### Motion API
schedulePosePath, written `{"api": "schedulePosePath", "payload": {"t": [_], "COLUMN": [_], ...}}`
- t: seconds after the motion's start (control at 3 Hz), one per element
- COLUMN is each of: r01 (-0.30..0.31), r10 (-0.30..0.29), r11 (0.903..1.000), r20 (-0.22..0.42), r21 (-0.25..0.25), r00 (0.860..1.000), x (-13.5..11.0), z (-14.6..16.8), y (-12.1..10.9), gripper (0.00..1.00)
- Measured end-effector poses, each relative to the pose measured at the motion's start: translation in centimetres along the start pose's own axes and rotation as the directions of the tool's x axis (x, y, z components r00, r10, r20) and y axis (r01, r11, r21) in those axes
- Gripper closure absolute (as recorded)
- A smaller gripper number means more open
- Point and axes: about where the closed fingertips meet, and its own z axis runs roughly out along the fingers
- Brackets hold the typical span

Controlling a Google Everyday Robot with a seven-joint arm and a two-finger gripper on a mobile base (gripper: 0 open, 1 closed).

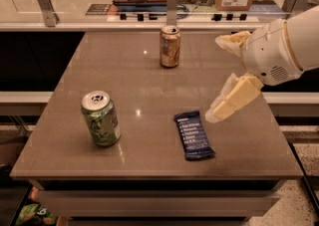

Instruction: Knock green can over

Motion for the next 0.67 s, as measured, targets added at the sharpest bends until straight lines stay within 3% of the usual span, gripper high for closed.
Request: {"api": "schedulePosePath", "payload": {"t": [0.33,0.67], "r01": [-0.016,-0.028], "r10": [0.016,0.028], "r11": [0.9999,0.9996], "r20": [0.101,0.193], "r21": [-0.005,-0.003], "r00": [0.995,0.981], "x": [-1.5,-3.1], "z": [1.6,3.1], "y": [0.9,1.9], "gripper": [0.00,0.00]}}
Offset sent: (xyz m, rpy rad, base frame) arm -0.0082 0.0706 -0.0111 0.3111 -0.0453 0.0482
